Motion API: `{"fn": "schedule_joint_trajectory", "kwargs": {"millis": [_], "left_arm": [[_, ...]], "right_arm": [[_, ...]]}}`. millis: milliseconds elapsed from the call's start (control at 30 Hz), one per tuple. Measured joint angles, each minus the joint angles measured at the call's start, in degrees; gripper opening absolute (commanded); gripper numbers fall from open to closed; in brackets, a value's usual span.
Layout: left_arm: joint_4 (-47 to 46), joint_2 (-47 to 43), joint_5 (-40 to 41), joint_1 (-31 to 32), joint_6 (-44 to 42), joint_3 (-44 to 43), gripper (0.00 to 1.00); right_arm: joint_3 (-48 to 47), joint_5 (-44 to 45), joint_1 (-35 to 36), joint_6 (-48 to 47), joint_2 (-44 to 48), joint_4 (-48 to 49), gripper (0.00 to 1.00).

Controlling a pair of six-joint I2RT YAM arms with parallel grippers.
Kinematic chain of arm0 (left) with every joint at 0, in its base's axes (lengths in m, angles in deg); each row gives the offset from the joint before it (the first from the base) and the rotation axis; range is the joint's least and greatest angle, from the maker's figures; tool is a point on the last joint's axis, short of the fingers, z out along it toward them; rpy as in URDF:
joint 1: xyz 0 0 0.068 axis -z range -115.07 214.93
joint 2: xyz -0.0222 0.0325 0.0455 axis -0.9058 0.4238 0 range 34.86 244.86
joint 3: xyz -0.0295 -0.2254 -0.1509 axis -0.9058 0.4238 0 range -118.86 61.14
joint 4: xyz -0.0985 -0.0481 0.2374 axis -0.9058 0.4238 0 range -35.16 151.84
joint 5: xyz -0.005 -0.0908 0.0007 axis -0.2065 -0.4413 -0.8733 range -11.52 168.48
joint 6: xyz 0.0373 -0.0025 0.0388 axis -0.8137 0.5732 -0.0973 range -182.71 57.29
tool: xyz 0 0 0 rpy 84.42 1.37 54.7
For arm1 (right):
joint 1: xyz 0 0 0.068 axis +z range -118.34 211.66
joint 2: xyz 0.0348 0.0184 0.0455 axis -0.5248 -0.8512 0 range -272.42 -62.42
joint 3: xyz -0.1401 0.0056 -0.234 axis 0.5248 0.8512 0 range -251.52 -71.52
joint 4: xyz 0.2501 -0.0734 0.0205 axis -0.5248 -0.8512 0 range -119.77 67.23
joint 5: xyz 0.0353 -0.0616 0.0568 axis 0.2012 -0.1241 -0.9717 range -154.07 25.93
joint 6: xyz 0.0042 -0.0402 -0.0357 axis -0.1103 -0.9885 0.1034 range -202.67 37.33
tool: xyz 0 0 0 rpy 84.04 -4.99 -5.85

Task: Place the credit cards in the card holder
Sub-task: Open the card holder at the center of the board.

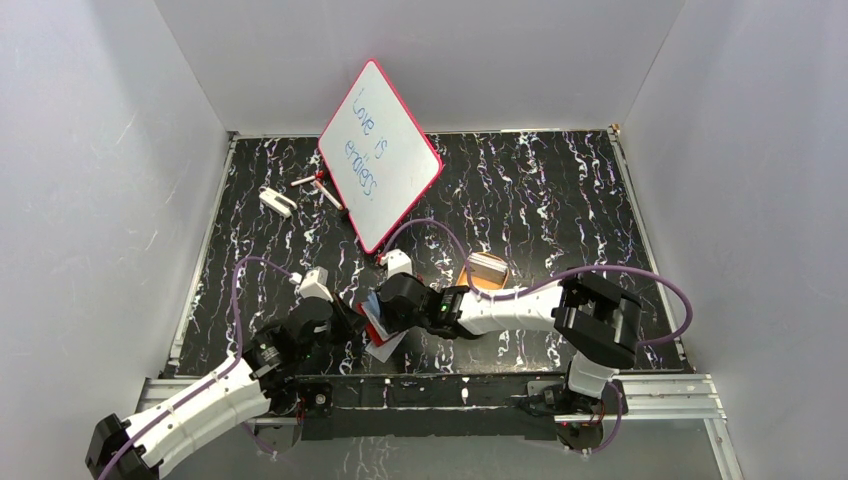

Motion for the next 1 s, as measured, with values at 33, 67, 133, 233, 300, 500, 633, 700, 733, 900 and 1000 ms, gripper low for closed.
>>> {"fn": "schedule_joint_trajectory", "kwargs": {"millis": [33, 67, 133, 233, 300, 500, 633, 700, 733, 900, 1000], "left_arm": [[0.07, -0.13, 0.00, 0.00, 0.00, 0.00, 0.00], [0.13, -0.33, 0.02, 0.00, 0.02, 0.00, 0.00], [0.13, -0.61, 0.00, 0.00, 0.02, 0.02, 0.00], [0.24, -0.68, 0.02, 0.00, 0.02, 0.00, 0.00], [0.24, -0.63, 0.04, 0.00, 0.02, 0.00, 0.00], [0.20, 0.39, 0.15, 0.00, -0.02, 0.02, 0.00], [0.22, 1.86, 0.72, 0.00, -0.22, 0.00, 0.00], [0.28, 2.89, 1.05, 0.00, -0.52, -0.11, 0.00], [0.31, 3.56, 1.27, 0.00, -0.72, -0.26, 0.00], [0.33, 6.10, 2.25, 0.00, -1.57, -1.33, 0.00], [0.87, 6.62, 3.15, 0.00, -1.51, -1.64, 0.00]], "right_arm": [[0.00, 0.57, -0.07, 0.09, 0.00, -0.24, 0.38], [0.00, 1.18, -0.09, 0.11, 0.00, -0.63, 0.38], [0.00, 2.10, -0.15, 0.20, 0.00, -1.40, 0.39], [0.07, 3.58, -0.48, 0.74, 0.42, -2.78, 0.41], [0.76, 4.37, -0.79, 1.31, 1.20, -3.56, 0.42], [1.53, 6.43, -2.34, 2.99, 1.97, -8.02, 0.54], [1.53, 8.35, -2.82, 3.26, 2.62, -11.06, 0.56], [1.53, 9.05, -2.82, 3.06, 4.07, -12.48, 0.54], [1.51, 9.18, -2.80, 2.82, 5.14, -13.07, 0.52], [1.57, 6.56, -2.69, -0.94, 12.74, -10.38, 0.46], [1.25, 2.43, -2.69, -3.15, 14.10, -5.68, 0.45]]}}
